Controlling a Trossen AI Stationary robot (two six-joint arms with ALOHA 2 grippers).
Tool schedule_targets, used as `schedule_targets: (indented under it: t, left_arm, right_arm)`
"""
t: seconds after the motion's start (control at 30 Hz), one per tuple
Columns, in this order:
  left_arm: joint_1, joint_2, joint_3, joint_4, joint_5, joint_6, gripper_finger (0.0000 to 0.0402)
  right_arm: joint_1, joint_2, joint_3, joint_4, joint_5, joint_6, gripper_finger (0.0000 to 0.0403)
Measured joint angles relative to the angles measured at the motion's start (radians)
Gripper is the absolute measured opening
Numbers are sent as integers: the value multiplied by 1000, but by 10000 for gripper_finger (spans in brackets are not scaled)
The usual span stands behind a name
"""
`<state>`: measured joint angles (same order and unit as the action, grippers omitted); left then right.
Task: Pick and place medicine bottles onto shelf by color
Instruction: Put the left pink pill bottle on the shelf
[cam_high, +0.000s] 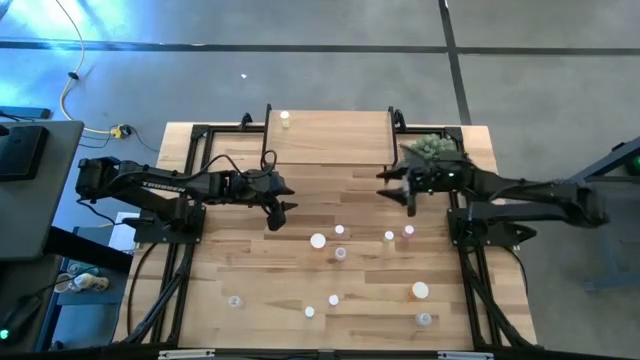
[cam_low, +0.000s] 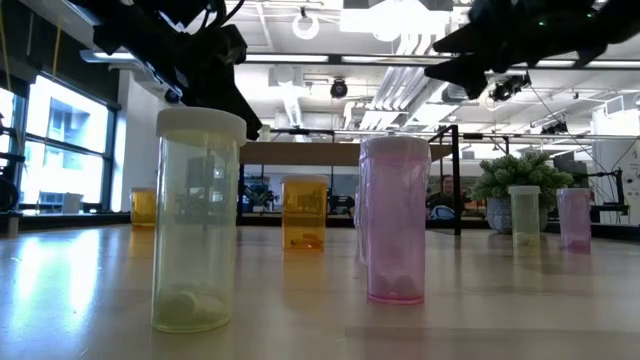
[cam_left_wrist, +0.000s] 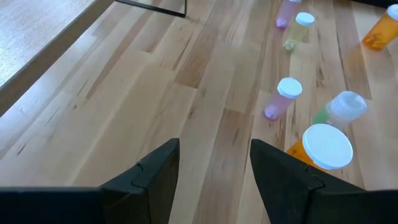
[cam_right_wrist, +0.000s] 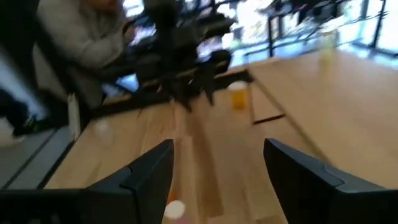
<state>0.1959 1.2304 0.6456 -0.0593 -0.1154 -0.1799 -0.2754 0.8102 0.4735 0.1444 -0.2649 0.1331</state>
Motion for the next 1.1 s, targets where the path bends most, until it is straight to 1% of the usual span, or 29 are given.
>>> schedule_targets:
  t: [0.13,0.33,0.53,0.67,0.8,1.1]
  left_arm:
    - [0,0,0,-1,0,0,186]
    - [0,0,0,-2,0,0,186]
    - [0,0,0,-3,0,0,186]
    - [0,0,0,-3,0,0,186]
    - [0,1,0,-2,0,-2,186]
    - [0,1,0,-1,0,-1,186]
  right_arm:
    - [83,130,57,-16,7,-48,240]
    - [203,306,103,-26,62,-89,240]
    - [296,443,138,2,160,-97,240]
    - [333,533,154,37,209,-116,240]
    - [346,609,155,102,238,-116,240]
    - [345,730,155,219,244,-131,240]
